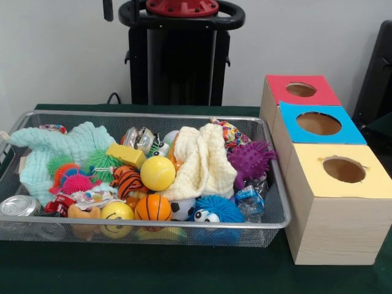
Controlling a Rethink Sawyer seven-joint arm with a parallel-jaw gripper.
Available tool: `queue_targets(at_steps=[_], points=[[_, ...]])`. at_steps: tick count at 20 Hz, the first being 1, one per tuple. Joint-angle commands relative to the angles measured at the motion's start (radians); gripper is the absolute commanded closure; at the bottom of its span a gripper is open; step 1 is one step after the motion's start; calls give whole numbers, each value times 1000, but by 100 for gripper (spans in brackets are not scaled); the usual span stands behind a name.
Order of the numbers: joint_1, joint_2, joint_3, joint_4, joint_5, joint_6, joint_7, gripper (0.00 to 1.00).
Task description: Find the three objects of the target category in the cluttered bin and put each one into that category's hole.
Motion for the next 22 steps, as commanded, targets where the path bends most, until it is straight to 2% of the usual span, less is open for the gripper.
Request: queue_targets(at_steps=[1, 7, 11, 17, 22], points=[[-118, 30, 208, 1, -65, 80, -379, 0], [-154, 43, 258, -5, -108, 75, -309, 0], [-186, 83, 303, -14, -146, 60, -269, 0], [-167, 193, 326, -137, -235, 119, -252, 0], [-153, 235, 331, -177, -278, 126, -221, 0]])
